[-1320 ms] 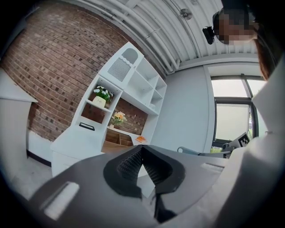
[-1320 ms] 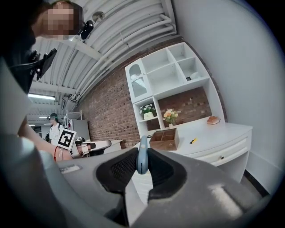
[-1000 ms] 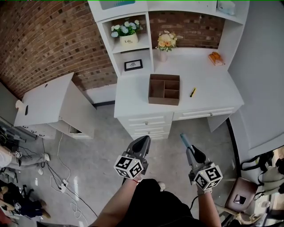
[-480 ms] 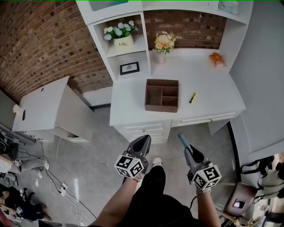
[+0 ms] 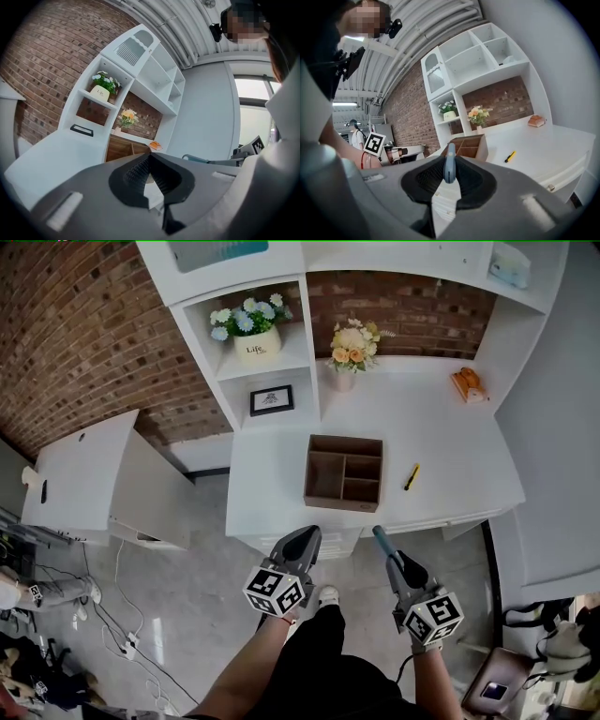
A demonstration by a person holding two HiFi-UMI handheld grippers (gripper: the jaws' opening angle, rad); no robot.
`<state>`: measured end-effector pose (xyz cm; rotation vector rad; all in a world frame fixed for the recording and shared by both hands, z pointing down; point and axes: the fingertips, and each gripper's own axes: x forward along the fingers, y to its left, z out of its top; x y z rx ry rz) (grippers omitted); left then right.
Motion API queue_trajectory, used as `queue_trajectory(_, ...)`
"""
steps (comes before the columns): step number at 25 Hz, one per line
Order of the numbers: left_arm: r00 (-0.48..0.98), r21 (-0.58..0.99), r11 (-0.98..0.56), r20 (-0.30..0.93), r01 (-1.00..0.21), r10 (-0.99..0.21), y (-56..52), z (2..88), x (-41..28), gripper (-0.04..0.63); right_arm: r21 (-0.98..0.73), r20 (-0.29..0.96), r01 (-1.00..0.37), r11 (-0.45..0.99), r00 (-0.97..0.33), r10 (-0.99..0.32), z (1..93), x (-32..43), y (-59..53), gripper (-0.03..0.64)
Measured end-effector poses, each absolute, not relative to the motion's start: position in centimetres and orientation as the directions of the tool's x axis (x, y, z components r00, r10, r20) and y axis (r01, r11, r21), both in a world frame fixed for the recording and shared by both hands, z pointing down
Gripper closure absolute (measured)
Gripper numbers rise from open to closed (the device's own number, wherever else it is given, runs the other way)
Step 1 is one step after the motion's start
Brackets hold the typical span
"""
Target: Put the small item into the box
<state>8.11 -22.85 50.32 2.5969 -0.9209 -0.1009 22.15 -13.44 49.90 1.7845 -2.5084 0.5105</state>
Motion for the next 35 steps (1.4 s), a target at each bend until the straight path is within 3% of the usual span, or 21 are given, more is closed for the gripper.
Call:
queue_trajectory(20,0.794,0.362,-0.727,0.063,-0.583,-0.605,-34.2,50.7,9.8,0.594,-0.127,0.402,-0.934,0.335,-0.357,-0.843,53.9,22.9,-25.0,0.549)
queue_trajectory(35,0.769,0.369,-0.701,0.068,-0.611,-0.635,-35.4,51.3,8.0,0.594,-0.059,0.507,-0.928,0.368,-0.346,-0.790,55.6,22.3,-29.1,0.548)
